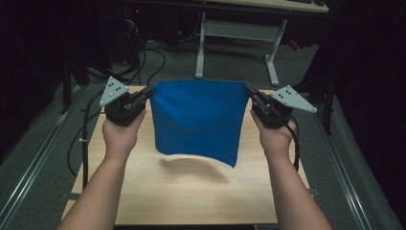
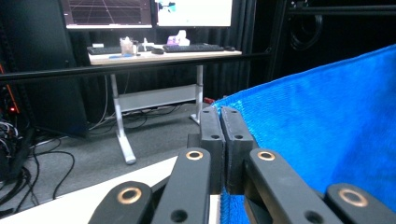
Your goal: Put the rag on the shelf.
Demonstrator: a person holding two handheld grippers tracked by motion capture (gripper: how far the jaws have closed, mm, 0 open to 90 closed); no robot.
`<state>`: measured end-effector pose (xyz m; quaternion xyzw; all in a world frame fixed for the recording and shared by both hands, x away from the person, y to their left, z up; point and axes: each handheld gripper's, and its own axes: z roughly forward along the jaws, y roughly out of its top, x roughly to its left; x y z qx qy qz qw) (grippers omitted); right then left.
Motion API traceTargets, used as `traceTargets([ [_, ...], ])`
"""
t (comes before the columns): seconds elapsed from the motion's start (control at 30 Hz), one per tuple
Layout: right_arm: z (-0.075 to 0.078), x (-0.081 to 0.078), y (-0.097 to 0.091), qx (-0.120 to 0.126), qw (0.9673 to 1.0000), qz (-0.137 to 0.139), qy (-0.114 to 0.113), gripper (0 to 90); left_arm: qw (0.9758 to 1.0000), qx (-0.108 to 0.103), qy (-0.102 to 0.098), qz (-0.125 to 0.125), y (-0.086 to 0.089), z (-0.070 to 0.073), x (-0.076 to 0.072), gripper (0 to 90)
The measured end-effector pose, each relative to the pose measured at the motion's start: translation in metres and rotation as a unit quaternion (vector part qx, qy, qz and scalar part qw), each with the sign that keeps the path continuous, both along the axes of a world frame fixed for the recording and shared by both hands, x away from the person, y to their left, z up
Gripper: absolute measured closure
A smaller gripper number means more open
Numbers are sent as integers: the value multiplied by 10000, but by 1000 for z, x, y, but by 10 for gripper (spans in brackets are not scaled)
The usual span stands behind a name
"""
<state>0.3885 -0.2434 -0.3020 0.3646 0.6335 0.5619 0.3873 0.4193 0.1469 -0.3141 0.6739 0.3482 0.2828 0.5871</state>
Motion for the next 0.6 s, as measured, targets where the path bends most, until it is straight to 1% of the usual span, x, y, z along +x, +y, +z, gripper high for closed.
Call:
traceTargets([
  [0.13,5,8,0,-76,9999,-63,-38,888,10000,31,7,48,2,1,9,892],
  [0.2,7,13,0,-19,10000,-56,7,889,10000,42,26,67,3,3,14,892],
  [0.3,8,22,-1,-23,9999,-125,31,889,9997,207,-16,135,1,7,22,892],
  [0.37,9,29,-1,-34,9998,-161,60,889,9995,253,-16,193,2,10,28,892],
  [0.4,9,32,-2,-49,9998,-187,30,889,9993,280,-36,225,2,11,32,892],
  [0.53,9,46,-4,52,9997,-222,97,889,9983,481,-129,305,-2,13,46,892],
  [0.6,9,54,-6,36,9997,-248,64,890,9979,529,-172,340,-4,15,52,892],
])
